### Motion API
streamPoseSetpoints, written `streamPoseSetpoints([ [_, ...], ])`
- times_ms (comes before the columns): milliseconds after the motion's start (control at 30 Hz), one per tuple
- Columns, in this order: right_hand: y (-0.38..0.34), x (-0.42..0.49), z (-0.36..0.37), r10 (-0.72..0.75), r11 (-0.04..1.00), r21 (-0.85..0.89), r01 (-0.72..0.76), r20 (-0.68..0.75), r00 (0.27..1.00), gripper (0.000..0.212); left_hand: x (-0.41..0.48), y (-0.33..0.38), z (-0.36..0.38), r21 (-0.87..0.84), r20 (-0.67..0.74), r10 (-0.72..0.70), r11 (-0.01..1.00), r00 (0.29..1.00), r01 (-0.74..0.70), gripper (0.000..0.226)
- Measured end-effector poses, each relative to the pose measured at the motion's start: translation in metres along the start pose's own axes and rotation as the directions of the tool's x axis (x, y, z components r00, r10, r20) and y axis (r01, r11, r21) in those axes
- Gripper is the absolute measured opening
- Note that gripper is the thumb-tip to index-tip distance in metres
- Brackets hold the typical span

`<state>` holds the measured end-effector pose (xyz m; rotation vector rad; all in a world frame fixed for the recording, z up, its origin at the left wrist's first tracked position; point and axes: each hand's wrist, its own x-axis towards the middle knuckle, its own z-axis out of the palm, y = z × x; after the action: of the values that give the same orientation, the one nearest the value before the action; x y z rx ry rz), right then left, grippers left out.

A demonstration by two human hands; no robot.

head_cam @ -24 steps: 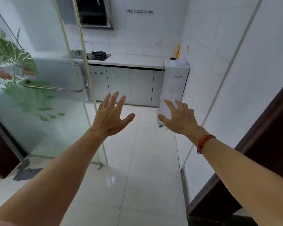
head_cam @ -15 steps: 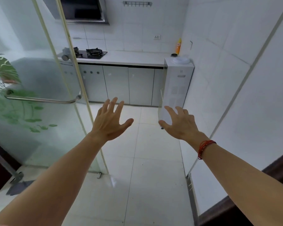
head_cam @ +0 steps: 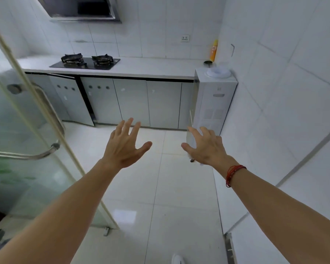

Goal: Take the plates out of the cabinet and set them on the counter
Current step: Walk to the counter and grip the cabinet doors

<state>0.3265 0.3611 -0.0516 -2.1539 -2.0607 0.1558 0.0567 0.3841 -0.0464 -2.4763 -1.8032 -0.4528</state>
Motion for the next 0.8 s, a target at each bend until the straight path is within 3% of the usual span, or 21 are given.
streamPoseSetpoints([
  [467,0.02,0.227,0.007,-0.099,0.995,0.007,0.099,0.066,0.993,0.075,0.194,-0.041,0.047,0.019,0.026,-0.105,0.994,0.994,0.105,0.09],
  [800,-0.01,0.4,0.038,-0.087,0.996,-0.018,0.089,0.07,0.994,0.074,0.342,-0.126,0.107,0.0,0.049,-0.115,0.993,0.992,0.115,0.091],
])
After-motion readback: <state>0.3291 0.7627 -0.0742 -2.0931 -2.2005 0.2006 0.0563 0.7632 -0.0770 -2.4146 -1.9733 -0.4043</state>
